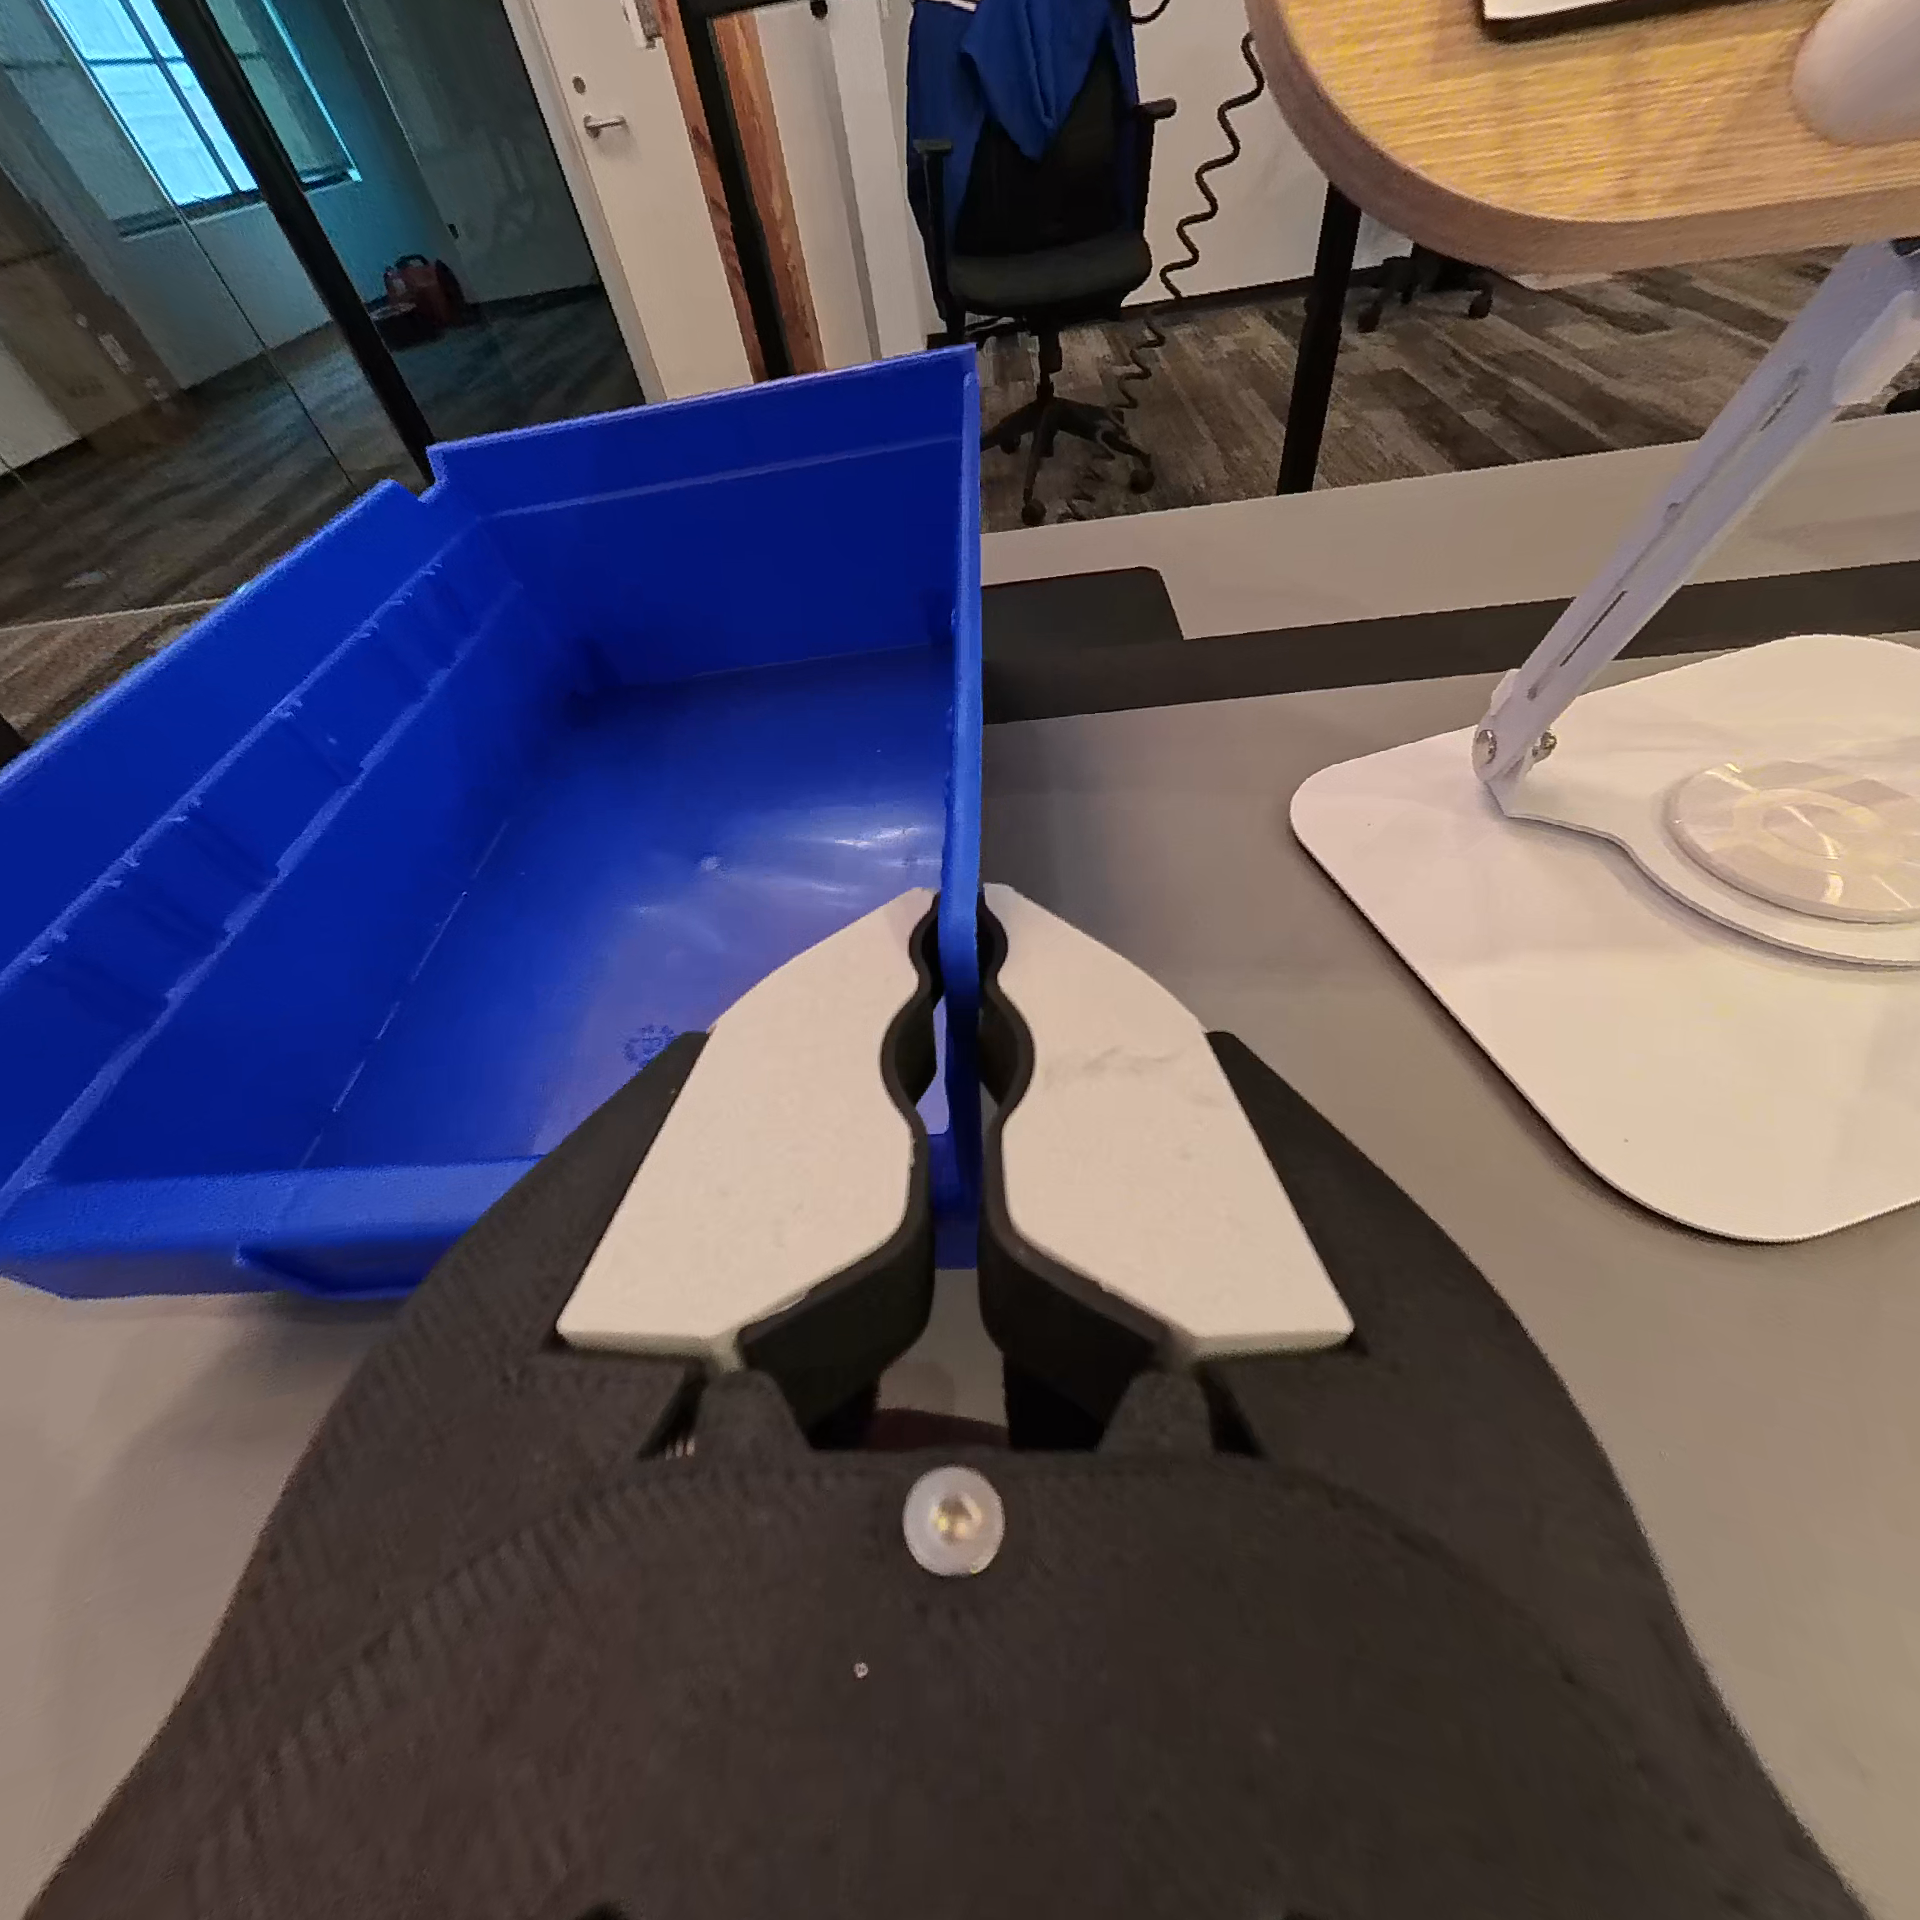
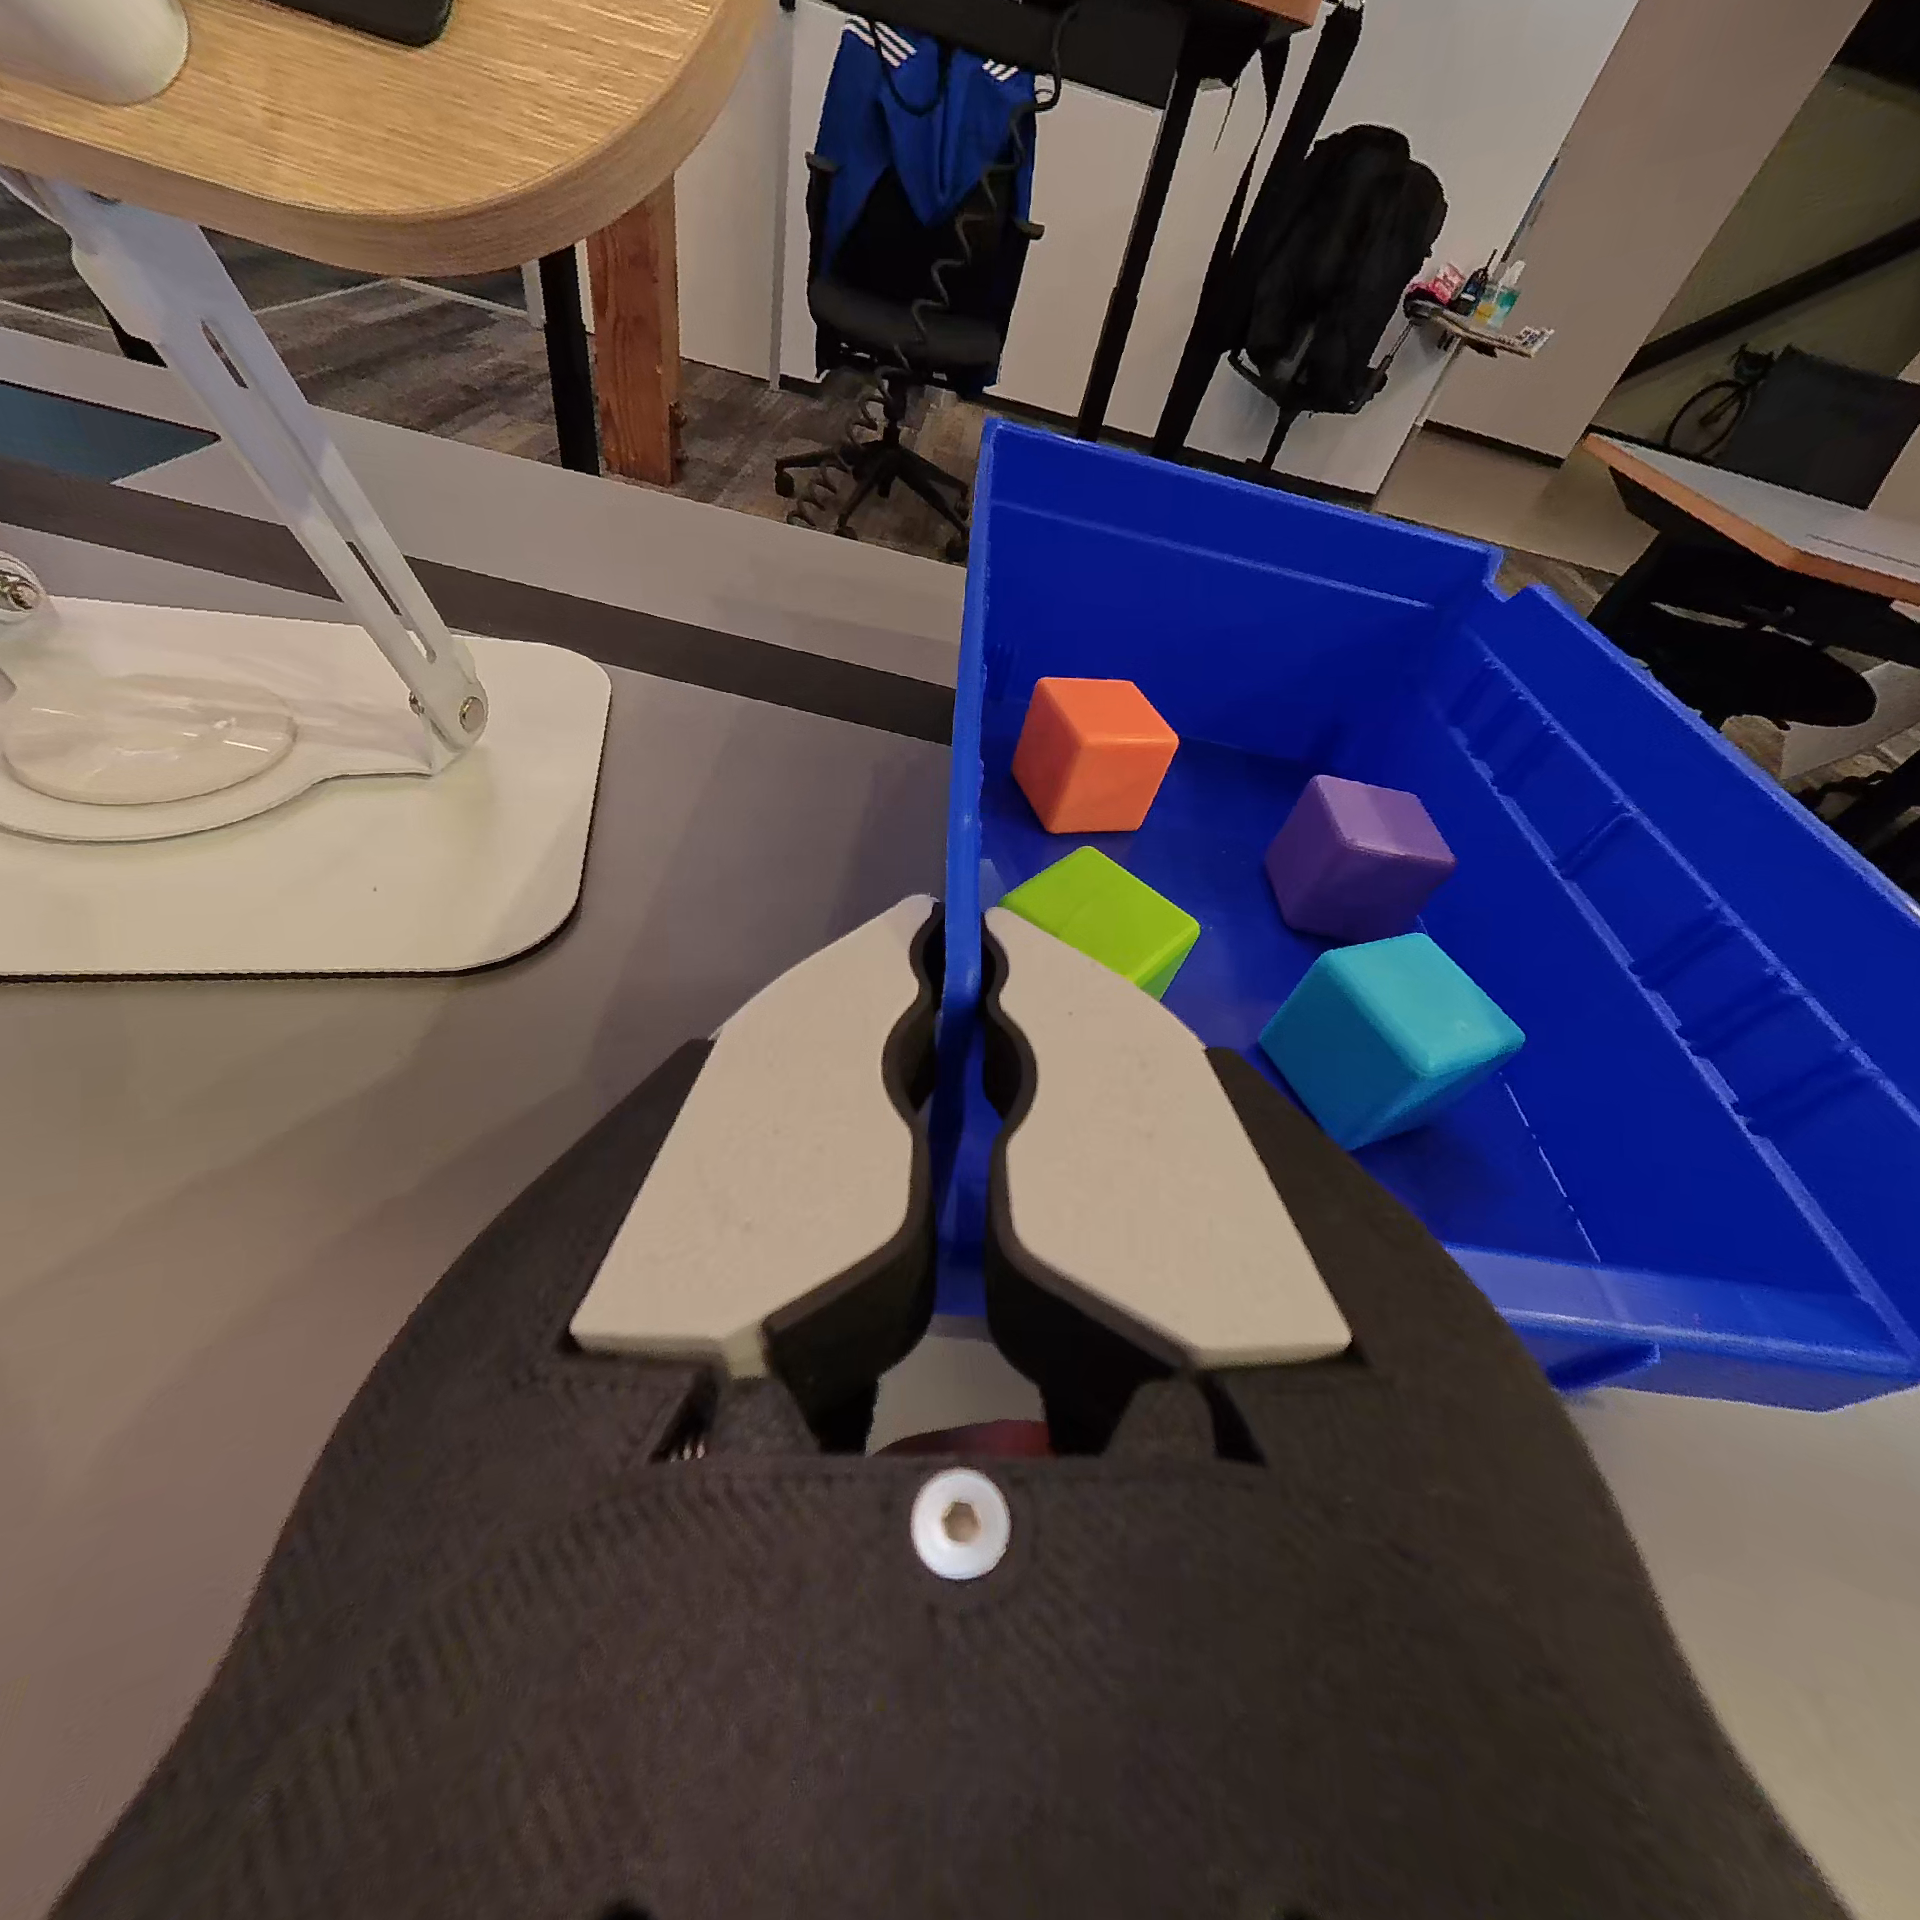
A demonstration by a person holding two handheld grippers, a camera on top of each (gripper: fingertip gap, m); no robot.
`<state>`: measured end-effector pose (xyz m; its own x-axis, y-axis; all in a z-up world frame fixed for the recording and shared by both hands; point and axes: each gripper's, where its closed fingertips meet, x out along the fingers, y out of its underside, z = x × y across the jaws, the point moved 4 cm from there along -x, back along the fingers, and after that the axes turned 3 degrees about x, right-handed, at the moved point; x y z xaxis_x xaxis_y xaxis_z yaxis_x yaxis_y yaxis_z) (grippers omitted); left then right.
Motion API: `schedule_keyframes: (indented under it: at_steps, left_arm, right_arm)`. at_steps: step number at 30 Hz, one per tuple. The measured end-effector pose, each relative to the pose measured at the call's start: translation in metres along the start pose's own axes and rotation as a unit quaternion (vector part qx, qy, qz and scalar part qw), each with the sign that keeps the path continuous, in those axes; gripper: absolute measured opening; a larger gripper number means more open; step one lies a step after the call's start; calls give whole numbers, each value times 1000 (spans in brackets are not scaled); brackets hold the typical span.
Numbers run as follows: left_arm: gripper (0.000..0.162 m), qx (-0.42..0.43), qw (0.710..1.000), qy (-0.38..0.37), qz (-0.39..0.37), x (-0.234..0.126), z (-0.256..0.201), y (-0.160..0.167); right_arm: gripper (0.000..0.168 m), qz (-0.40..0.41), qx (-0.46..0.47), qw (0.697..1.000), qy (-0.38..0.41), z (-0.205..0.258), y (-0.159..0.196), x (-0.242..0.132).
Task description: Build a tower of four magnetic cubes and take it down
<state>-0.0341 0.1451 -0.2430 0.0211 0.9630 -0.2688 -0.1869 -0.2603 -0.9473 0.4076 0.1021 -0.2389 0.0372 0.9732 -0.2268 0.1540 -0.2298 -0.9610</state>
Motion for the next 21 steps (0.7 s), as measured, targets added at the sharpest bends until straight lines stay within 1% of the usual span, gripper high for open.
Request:
schedule_keyframes:
  at_steps: [5,21]
  left_arm:
    - [3,6,1000,-1,-6,-4,1,0]
    - [3,23,999,16,-20,-33,5,5]
  right_arm:
    - [4,-1,0,1000,-2,-1,1,-2]
    - [4,-3,6,1000,-9,-1,4,-14]
